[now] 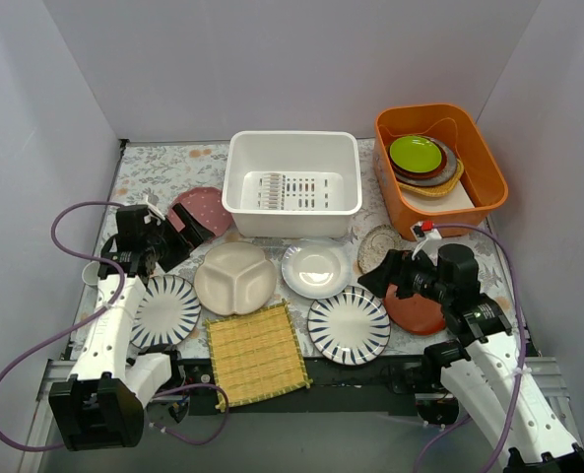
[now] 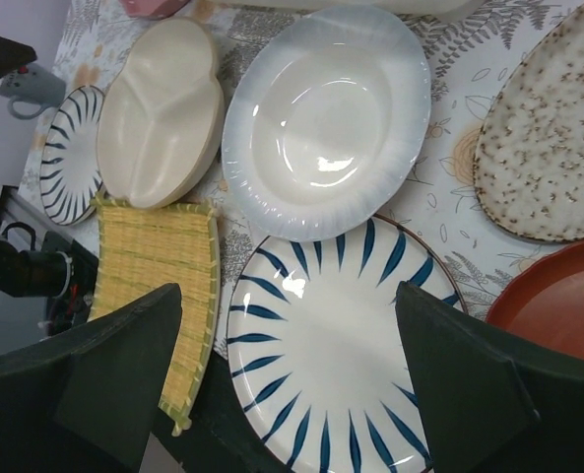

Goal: Place the plates into the plastic bin on the countertop
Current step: Pick up the plate from the corner of the board.

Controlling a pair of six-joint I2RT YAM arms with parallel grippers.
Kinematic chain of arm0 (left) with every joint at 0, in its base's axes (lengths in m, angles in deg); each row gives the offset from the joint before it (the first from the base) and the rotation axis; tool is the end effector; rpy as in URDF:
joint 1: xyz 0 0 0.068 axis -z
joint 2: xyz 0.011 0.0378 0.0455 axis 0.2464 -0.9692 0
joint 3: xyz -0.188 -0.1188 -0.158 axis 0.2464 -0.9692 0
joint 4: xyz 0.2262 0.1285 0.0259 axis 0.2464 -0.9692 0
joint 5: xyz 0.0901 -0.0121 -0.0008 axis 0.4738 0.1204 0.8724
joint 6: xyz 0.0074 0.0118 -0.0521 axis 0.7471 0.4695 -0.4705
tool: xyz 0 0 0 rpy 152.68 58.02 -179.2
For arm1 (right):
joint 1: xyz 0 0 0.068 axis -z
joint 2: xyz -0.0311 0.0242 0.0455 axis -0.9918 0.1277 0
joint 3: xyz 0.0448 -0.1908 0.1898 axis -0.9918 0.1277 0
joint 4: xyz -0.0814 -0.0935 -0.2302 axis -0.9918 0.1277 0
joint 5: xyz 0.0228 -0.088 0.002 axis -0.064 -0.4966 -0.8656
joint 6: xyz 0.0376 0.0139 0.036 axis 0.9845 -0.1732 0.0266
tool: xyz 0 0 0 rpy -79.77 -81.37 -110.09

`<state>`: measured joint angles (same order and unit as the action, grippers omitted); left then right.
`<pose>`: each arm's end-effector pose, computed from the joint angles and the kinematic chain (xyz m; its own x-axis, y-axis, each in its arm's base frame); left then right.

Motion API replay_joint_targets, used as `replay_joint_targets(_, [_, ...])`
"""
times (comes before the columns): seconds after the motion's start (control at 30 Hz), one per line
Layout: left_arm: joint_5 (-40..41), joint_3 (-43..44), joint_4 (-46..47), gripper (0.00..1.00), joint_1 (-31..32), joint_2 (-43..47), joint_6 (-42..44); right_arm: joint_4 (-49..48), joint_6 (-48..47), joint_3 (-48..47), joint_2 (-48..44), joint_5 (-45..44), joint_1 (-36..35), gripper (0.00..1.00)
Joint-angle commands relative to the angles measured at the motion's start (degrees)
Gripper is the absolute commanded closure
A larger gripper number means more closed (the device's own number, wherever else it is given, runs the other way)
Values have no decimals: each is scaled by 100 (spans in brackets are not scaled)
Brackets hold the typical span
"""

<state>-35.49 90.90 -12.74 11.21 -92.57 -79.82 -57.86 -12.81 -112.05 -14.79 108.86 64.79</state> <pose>0.2012 -0.0014 0.2762 -0.3929 -0.9195 0.0047 -0.5989 0.2520 -0.7601 0.1262 0.0548 0.2599 -0.6298 0.2195 -0.7451 -0.3691 0.7595 0.5357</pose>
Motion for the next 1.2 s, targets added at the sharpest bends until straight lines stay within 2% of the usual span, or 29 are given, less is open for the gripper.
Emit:
replay_joint_targets(0.0, [-246, -257, 64, 2, -20, 123, -92, -249, 321, -11, -120, 550, -111, 4])
replay_joint_targets(0.17, [-528, -451, 257, 2, -20, 97, -189, -452, 594, 165, -16, 639, -471, 5])
replay_joint_targets(0.27, [-580, -478, 328, 2, -20, 79, -224, -610, 831, 200, 125, 236, -1190, 6])
replay_joint_targets(0.43, [-625, -504, 337, 2, -29, 79, -242, -1136, 1384, 218, 555, -836, -2825, 6])
replay_joint_targets(0.6, [-625, -513, 249, 2, -29, 88, -189, -1471, 1675, 25, 1503, -1558, -4213, 9])
replay_joint_targets(0.83, [-686, -460, 144, 2, -29, 70, -110, -1612, 1983, -248, 2743, -1638, -4972, 12])
replay_joint_targets(1.17, [-651, -530, 64, 2, -29, 150, -31, -2077, 2510, -388, 3254, -1322, -5472, 23])
